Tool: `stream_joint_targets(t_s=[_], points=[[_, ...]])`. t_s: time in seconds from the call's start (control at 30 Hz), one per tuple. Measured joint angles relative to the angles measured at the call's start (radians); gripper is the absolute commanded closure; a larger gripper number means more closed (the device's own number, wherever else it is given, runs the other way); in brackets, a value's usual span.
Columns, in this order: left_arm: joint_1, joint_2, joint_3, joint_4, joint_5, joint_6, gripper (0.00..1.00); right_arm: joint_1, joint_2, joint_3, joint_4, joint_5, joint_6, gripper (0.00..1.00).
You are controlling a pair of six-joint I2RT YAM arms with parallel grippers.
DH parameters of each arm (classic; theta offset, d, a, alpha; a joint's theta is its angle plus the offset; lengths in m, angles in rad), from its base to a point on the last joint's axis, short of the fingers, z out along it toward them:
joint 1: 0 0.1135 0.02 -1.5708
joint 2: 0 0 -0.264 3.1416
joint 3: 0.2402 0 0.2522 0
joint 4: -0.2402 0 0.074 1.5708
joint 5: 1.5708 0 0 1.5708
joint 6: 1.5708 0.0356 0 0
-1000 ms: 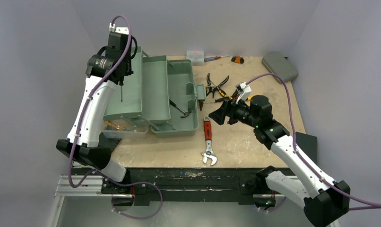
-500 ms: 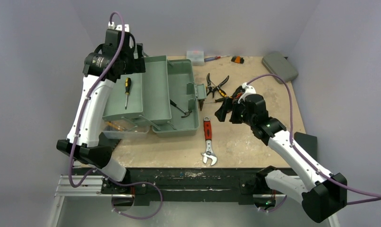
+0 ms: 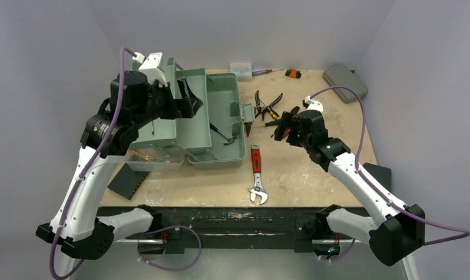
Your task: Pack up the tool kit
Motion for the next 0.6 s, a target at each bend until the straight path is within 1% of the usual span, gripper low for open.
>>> stream_joint_targets(t_s=[0.1,0.27,0.4,0.5,0.6], points=[[-0.065,-0.011,-0.046,0.042,0.046,-0.019,0.00,0.000,-0.015,-0.004,0.024,0.035,-0.009,0.01],[-0.124,-0.013,-0.164,0.128,0.157,-0.047,0.00,0.000,-0.037,-0.005,0.052,0.092,-0.018,0.01],[-0.177,-0.018,-0.227,0.169,0.229,-0.028,0.00,-0.002,0.043,0.051,0.011,0.148,-0.016,0.01],[-0.220,-0.028,-0.235,0.168,0.269,0.018,0.00,-0.011,0.100,0.075,-0.014,0.173,-0.014,0.01],[-0.232,-0.060,-0.241,0.149,0.282,0.069,0.00,-0.039,0.121,0.076,-0.034,0.178,-0.013,0.01]])
